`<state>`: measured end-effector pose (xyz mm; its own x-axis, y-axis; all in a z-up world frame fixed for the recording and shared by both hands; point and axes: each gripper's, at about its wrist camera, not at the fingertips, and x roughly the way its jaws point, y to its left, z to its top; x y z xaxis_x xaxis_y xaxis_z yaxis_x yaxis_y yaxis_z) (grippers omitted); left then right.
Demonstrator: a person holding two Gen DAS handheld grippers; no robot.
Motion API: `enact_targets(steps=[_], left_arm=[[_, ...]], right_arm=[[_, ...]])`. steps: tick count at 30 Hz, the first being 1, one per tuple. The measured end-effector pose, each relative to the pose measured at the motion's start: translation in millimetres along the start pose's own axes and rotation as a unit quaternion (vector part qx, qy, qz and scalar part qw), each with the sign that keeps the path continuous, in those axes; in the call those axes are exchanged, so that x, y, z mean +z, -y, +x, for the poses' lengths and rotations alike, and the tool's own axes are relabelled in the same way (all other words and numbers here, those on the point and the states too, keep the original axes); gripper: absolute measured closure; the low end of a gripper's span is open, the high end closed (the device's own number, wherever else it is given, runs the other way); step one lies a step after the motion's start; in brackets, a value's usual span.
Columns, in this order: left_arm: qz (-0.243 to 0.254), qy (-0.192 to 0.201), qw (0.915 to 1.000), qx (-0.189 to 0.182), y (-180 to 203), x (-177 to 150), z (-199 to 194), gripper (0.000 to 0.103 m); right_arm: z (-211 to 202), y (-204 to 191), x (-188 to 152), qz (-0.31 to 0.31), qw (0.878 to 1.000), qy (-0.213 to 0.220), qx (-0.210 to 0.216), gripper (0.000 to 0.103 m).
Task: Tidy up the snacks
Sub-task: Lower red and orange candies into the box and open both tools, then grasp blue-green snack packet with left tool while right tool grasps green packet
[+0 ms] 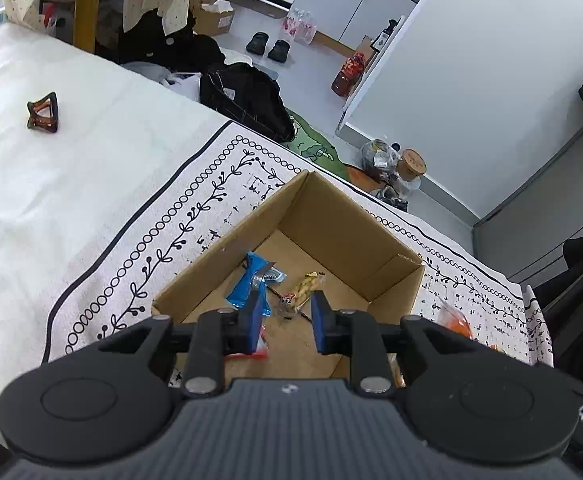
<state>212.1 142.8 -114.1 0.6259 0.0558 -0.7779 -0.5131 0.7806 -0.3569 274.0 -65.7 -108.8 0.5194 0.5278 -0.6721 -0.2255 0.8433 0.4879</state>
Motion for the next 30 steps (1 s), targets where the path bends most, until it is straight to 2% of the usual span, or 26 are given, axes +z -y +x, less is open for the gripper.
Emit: enact_targets(steps=[3,4,6,11,14,20,25,30], left_arm=[[-0.004,0.001,1.0000,0.001,-2.2,0.0,0.4,0.072],[-0.005,0.003,1.0000,0.002,-3.1,0.1,-0.2,0.068],[-0.006,0.006,1.0000,0.003,-3.3,-0.4,-1.0,0.061],[-0.003,0.004,1.0000,0.002,-1.1,-0.5,0.4,0.043],[-0.001,0.003,1.0000,-0.006,2.9,-1.9,2.2,0.033],[0.007,0.010,0.9999,-0.012,10.2,-7.2,1.3,0.021],[0.021,-0.001,0.9997,-0.012,18.3,-11.7,2.3,0.015],[0.039,-0.010,0.9989,-0.022,31.3,-19.8,0.3,0.014]], right_arm=[[2.9,-0.5,0.6,0.006,1.000,-0.001,0.004,0.076],[3.5,0.4,0.7,0.009,1.000,-0.001,0.001,0.064],[1.9,2.9,-0.6,0.010,1.000,0.003,-0.006,0.054],[-4.3,13.8,-2.6,0.014,1.000,0.000,-0.021,0.054],[-10.9,21.2,-4.6,0.013,0.999,0.006,-0.038,0.047],[-25.3,38.4,-7.0,0.015,0.998,0.013,-0.062,0.034],[-39.8,51.7,-10.4,0.014,0.997,0.018,-0.080,0.022],[-54.4,72.2,-13.6,0.019,0.995,0.021,-0.095,0.018]])
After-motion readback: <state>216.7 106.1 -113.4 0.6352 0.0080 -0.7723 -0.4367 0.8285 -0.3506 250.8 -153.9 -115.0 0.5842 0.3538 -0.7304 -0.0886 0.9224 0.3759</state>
